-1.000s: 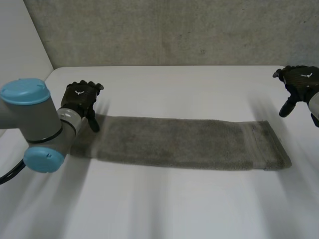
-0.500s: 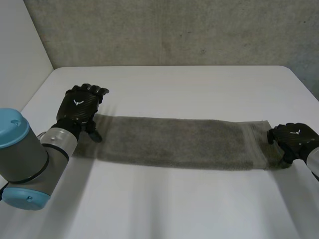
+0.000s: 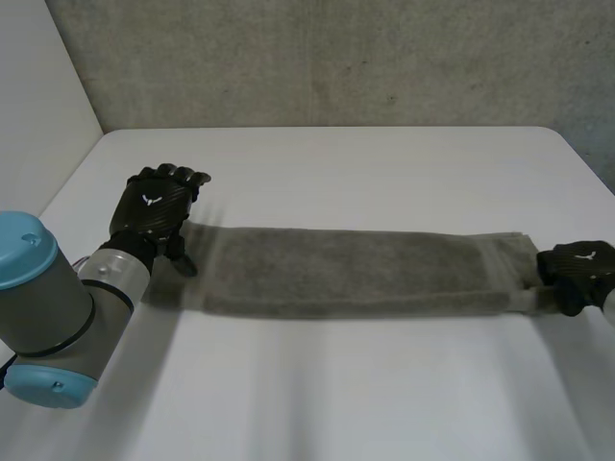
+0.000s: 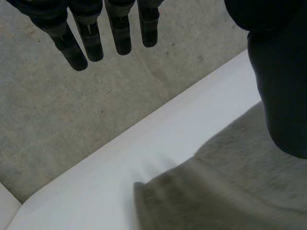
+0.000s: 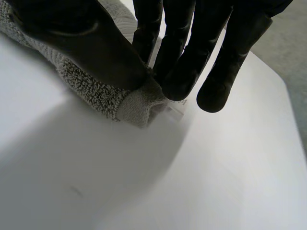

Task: Fold the towel.

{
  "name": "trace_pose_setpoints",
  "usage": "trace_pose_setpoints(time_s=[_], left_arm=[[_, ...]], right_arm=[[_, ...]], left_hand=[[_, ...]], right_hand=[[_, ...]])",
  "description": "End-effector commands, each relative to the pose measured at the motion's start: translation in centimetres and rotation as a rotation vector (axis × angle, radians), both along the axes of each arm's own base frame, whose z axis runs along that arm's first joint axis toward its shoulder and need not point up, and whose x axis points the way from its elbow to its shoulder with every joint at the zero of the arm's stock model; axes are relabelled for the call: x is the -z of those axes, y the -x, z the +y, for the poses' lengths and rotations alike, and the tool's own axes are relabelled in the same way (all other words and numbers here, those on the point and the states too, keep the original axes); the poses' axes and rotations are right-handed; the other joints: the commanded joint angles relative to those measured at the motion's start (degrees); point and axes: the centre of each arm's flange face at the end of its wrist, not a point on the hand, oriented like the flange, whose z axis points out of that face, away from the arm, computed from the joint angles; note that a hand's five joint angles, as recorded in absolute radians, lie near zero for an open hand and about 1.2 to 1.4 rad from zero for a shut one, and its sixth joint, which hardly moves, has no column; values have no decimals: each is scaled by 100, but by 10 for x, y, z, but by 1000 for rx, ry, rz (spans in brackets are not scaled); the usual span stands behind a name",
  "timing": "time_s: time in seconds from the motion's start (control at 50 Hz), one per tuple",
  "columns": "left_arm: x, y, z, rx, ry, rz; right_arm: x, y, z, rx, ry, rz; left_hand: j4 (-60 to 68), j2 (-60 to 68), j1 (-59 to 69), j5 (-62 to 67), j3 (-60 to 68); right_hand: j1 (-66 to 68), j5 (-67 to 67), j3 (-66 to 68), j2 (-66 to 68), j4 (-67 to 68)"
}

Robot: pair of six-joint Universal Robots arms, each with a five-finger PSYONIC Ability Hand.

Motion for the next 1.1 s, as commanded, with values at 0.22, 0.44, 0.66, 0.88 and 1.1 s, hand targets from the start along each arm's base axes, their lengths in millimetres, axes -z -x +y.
trace_pose_setpoints(time_s=[0.22,0.44,0.66,0.88,1.1], left_arm=[[-30,-3,0,-12,81,27],[-52,-6,4,-14,117,108],[-50,-5,4,-14,107,117],[-46,8,5,21,97,116],[-41,50,21,144,93,122]], right_arm=[[-69,68,-45,104,144,241],[-128,-129,6,-335,383,46],[-38,-265,121,-794,266,63],[-20,-258,126,-754,205,84],[-83,-188,102,-530,189,-176]], left_hand=[[-479,-430,-492,-1239,-377],[-496,-447,-508,-1256,-394],[-496,-447,-508,-1256,-394],[-479,-430,-492,-1239,-377],[-462,-413,-475,-1223,-360]], right_hand=[[494,423,374,722,309],[494,423,374,722,309],[494,423,374,722,309],[-6506,-6577,-6626,-6278,-6691],[-6506,-6577,-6626,-6278,-6691]])
